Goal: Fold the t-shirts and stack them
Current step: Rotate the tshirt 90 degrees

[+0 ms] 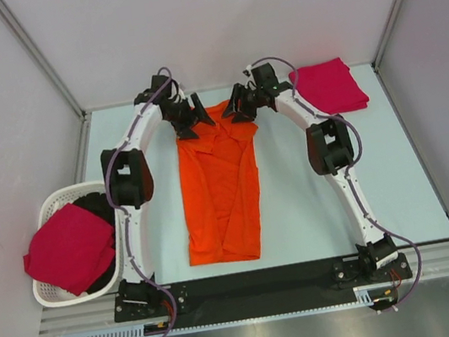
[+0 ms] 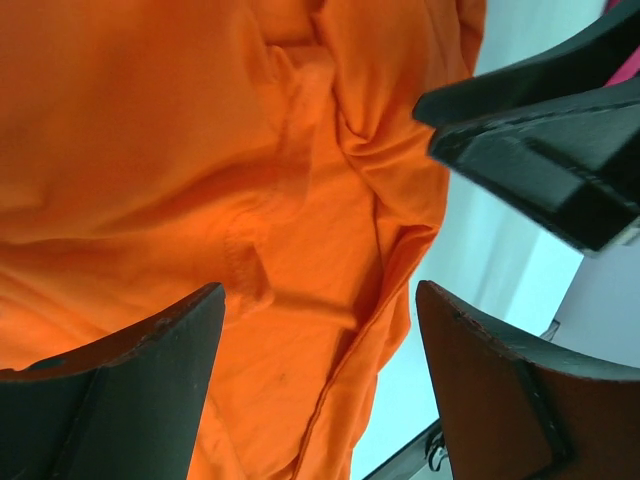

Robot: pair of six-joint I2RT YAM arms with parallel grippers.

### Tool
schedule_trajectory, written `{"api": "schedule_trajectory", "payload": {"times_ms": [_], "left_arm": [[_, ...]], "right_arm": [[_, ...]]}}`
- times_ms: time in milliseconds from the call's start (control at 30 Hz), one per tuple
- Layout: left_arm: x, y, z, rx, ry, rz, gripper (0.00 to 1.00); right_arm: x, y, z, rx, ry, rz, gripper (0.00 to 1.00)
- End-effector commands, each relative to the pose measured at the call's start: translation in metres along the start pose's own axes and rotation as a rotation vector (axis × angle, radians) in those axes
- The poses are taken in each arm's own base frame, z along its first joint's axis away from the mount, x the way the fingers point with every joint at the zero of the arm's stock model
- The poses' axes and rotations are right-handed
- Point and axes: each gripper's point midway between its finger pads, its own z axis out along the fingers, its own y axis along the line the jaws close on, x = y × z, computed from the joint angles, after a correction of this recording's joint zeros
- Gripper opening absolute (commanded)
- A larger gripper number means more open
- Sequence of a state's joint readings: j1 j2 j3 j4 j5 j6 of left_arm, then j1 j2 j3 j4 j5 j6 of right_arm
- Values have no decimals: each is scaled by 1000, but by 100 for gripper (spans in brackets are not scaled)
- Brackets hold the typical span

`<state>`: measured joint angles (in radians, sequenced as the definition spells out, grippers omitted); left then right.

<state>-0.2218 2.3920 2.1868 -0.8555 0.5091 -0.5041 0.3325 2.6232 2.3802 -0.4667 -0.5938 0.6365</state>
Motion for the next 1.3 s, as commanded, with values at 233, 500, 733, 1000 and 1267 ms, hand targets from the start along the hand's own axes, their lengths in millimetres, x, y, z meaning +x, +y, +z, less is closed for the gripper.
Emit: {"api": "schedule_trajectory", "payload": {"times_ms": [233, 500, 733, 1000, 1267], "left_arm": [[-40, 13, -38, -39, -121, 2, 85], [-42, 13, -33, -29, -117, 2, 85], [-45, 10, -35, -18, -127, 7, 86], [-43, 9, -34, -7, -118, 3, 77], [-36, 28, -14, -33, -78, -38, 0]], "right_arm": [[23, 22, 20, -135, 80, 72, 55], [36, 10, 34, -125, 114, 122, 54], [46, 7, 42, -95, 120, 96, 54], [67, 14, 69, -118, 148, 99, 33], [57, 31, 63, -131, 108, 56, 0]]}}
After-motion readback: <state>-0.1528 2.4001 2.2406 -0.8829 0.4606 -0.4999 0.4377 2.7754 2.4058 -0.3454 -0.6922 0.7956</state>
